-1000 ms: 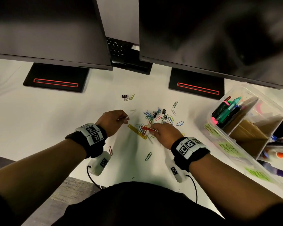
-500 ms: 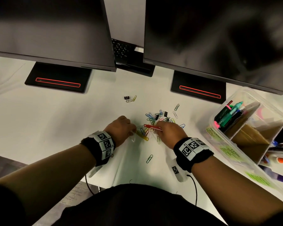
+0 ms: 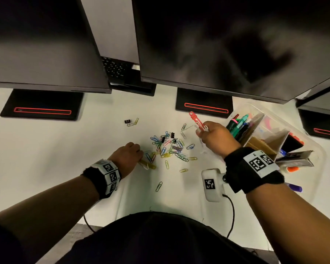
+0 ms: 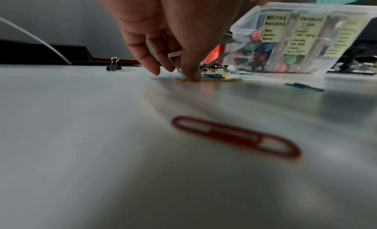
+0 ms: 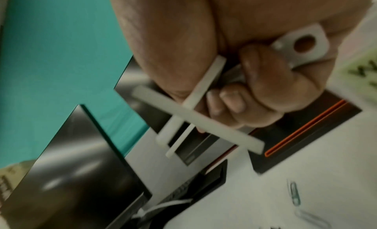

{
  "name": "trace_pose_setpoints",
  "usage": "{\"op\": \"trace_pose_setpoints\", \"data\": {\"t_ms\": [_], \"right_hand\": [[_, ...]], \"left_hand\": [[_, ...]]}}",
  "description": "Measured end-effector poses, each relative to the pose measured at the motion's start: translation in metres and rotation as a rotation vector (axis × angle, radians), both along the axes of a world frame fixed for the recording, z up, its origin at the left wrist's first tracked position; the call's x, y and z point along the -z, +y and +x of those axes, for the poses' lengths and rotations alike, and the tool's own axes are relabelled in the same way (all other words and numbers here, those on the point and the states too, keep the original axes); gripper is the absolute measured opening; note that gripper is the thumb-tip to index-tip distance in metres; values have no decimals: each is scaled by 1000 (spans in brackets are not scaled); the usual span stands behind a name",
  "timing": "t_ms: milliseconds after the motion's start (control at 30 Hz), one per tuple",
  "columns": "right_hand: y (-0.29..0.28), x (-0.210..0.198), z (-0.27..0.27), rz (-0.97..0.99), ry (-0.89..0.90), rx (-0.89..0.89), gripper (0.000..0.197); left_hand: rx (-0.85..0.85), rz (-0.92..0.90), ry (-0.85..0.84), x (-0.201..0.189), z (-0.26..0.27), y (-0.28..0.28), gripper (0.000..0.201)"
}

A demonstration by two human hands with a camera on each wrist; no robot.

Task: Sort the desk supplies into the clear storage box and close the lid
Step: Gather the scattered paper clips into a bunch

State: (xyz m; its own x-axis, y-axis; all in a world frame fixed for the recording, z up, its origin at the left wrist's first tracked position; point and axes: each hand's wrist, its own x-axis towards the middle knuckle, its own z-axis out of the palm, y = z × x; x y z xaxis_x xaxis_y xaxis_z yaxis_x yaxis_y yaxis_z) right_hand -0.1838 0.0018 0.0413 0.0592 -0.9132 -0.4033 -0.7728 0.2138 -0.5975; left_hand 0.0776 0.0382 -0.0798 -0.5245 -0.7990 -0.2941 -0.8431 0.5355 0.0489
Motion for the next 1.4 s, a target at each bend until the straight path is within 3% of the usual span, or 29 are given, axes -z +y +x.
{"op": "trace_pose_setpoints", "data": {"t_ms": [167, 300, 400, 500, 600, 733, 1133, 1233, 1400], "right_hand": [[1, -4, -8, 71, -94, 121, 25], [12, 8, 10, 117, -61, -12, 21], [20, 20, 23, 150, 7, -119, 30], [24, 25, 31, 159, 54, -181, 29], [23, 22, 31, 164, 36, -160, 18], [21, 16, 26, 151, 16, -125, 14], [35, 37, 34, 205, 90, -234, 15], [29, 22, 25, 173, 6, -137, 16], [13, -18, -34, 111, -155, 217, 24]], "left_hand": [[-18, 6, 81, -8, -4, 5, 21], [-56, 39, 106, -8, -1, 7, 18], [-24, 31, 128, 2, 4, 7, 21], [10, 7, 134, 5, 7, 6, 6], [-18, 4, 167, 1, 3, 4, 13], [-29, 107, 41, -6, -3, 0, 27], [-152, 188, 125, -3, -4, -4, 23], [-203, 180, 205, -18, -7, -8, 19], [-256, 61, 537, -78, -38, -21, 6]]}}
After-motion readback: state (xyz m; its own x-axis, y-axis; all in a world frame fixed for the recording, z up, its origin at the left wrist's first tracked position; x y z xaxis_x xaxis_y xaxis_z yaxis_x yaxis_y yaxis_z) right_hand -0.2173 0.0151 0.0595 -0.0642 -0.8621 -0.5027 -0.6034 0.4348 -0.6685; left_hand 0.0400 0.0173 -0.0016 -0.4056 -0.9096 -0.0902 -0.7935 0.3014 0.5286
